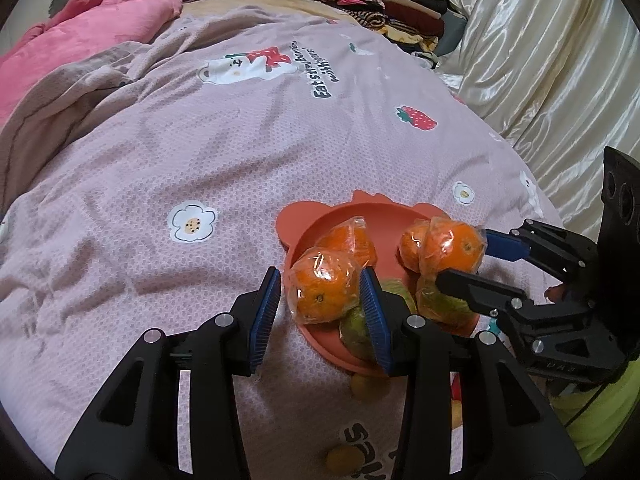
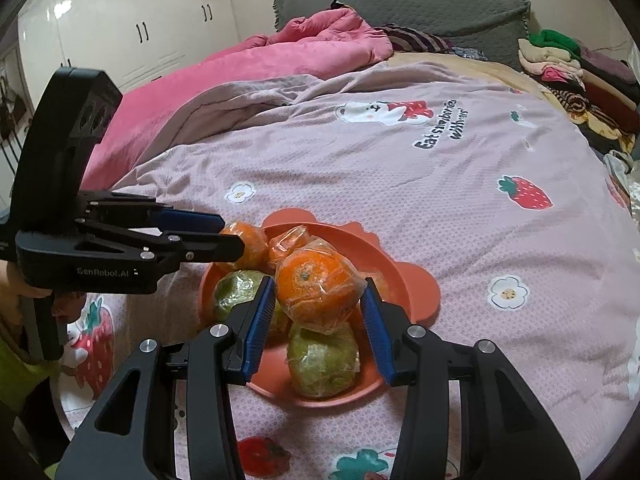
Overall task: Organize fruits
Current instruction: 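Open the right gripper to drop its mandarin while the left releases its mandarin into the plate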
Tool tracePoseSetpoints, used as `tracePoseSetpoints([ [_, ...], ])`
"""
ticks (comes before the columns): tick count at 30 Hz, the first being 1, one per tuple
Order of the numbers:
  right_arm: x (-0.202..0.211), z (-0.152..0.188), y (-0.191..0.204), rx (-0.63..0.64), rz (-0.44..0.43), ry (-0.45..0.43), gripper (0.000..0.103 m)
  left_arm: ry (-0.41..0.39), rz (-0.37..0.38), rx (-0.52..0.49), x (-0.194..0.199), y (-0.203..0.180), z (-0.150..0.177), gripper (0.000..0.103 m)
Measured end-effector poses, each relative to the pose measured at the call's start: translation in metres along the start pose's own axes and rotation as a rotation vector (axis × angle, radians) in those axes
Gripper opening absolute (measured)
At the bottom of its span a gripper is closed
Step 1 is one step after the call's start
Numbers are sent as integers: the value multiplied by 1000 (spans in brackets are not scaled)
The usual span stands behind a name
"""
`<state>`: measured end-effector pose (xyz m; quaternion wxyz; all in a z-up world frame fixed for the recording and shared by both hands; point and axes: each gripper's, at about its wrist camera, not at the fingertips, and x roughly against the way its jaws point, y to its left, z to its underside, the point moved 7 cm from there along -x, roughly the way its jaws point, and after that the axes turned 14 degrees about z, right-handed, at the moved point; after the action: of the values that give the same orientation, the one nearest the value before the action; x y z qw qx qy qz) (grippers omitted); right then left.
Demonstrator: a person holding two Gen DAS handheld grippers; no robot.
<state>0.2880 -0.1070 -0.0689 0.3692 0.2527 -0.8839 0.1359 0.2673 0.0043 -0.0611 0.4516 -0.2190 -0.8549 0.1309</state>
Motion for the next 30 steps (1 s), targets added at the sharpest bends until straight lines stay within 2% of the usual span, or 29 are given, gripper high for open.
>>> tracePoseSetpoints([
  [18,0,1,7,30,5,5,44,-12,1,6,3,0,-1,33],
  [30,6,2,2,19,28,-3,59,-21,2,7,6,1,-2,33],
])
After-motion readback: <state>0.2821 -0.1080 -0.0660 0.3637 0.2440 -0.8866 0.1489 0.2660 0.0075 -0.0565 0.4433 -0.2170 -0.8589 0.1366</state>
